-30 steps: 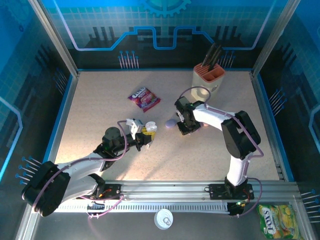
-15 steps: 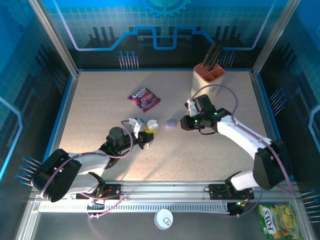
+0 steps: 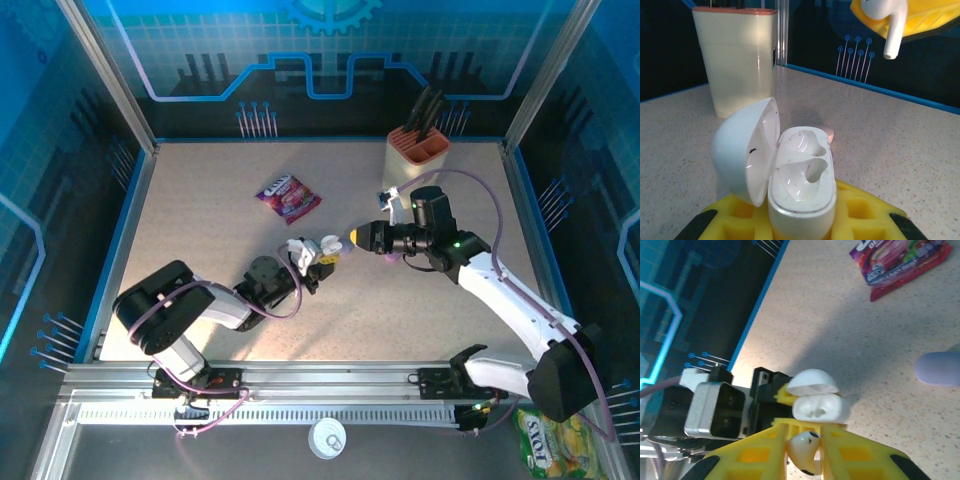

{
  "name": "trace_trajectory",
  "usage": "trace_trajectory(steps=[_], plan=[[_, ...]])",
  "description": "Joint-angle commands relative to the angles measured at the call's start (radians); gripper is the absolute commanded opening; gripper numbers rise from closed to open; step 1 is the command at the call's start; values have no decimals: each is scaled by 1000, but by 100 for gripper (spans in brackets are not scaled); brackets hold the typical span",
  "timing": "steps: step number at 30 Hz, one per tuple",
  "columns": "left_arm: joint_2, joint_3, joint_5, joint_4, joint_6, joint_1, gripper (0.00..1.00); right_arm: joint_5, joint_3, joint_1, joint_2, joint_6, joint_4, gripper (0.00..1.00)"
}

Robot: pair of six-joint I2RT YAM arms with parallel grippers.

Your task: Insert wireless bluetooth earbuds into charging case

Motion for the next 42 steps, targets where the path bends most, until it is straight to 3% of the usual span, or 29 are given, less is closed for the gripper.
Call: trace_trajectory(steps=[1, 11, 42], plan=[[24, 47, -32, 93, 40, -25, 14, -55, -21, -7, -13, 54, 74, 21], [46, 77, -41, 93, 43, -62, 14, -44, -94, 1, 7, 116, 228, 18], [40, 115, -77, 80, -36, -69, 15, -75, -132, 11, 71, 98, 260, 19]])
